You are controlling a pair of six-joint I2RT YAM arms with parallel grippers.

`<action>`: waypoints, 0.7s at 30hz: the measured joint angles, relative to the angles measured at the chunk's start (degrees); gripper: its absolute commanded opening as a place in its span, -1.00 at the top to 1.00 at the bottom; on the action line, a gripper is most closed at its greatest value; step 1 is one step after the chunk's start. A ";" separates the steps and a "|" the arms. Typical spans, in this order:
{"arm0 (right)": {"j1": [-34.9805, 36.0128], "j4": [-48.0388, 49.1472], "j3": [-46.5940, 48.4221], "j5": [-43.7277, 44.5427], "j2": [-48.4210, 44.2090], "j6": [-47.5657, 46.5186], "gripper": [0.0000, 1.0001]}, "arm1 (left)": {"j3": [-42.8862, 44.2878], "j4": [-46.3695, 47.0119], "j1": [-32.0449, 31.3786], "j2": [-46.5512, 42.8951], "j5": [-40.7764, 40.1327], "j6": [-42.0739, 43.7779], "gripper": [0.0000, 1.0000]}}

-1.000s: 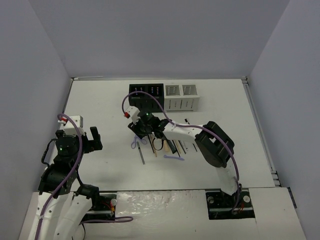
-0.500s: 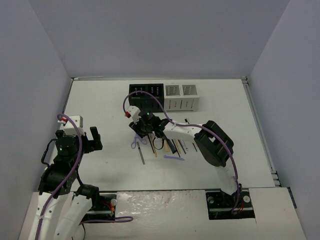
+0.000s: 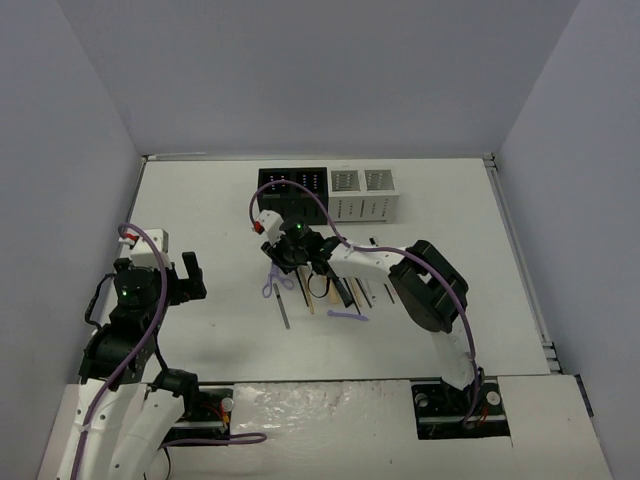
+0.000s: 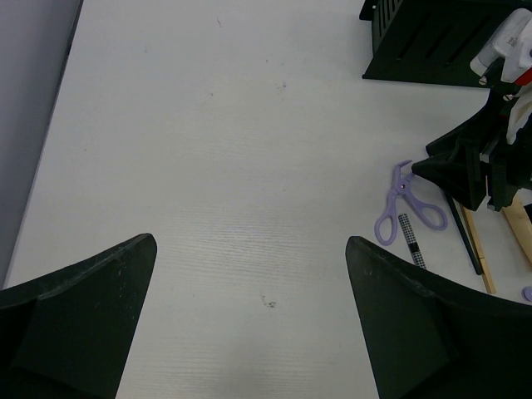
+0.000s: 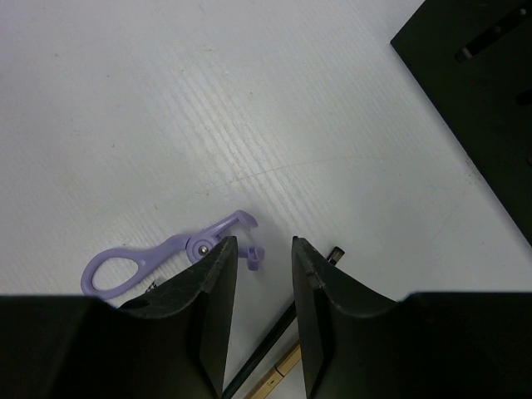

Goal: Organize the makeup

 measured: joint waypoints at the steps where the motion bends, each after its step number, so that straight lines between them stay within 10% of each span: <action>1: 0.00 0.06 -0.10 -0.10 0.00 0.00 0.41 | 0.00 0.00 0.00 0.12 0.08 0.00 -0.94; 21: 0.00 0.43 -1.84 -0.98 0.87 0.38 0.48 | -0.02 0.00 0.33 0.32 0.71 -0.64 -0.94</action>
